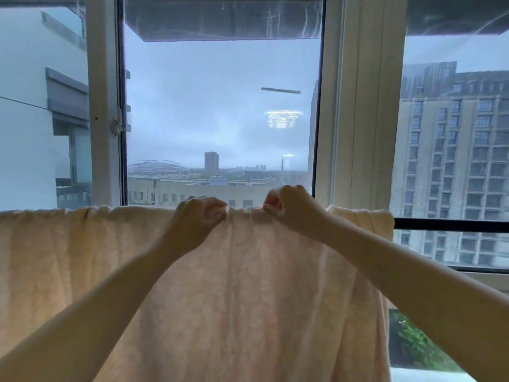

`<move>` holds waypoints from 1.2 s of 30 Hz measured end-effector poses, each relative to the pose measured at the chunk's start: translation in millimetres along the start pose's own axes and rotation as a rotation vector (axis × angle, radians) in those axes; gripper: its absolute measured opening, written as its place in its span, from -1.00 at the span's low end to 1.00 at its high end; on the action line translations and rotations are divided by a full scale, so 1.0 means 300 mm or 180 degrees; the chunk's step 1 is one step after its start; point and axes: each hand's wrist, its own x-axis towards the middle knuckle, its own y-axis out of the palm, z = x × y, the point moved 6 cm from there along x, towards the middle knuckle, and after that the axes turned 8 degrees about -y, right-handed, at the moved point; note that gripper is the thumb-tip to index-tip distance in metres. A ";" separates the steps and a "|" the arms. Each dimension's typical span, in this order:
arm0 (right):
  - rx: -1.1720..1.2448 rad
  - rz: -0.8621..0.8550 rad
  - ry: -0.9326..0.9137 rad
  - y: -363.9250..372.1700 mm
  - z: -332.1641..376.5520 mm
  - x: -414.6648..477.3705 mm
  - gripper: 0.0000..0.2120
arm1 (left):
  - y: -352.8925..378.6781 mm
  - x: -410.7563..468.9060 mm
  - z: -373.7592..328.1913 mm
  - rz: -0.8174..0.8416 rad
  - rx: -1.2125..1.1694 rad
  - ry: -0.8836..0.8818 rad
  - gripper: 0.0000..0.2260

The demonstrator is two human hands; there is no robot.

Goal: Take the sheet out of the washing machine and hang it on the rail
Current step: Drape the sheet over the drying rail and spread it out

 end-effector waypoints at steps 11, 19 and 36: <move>-0.0459 0.0393 0.0344 -0.161 -0.131 -0.188 -0.88 | 0.143 0.003 -0.254 0.0256 0.0291 0.0899 -0.73; 0.0017 -0.0021 0.0515 -0.182 -0.139 -0.177 -0.92 | 0.163 0.038 -0.283 0.0068 -0.0223 0.0842 -0.90; -0.0091 0.0379 0.1014 -0.199 -0.260 -0.286 -0.75 | -0.004 0.071 -0.023 -0.0831 -0.0022 -0.0395 -0.88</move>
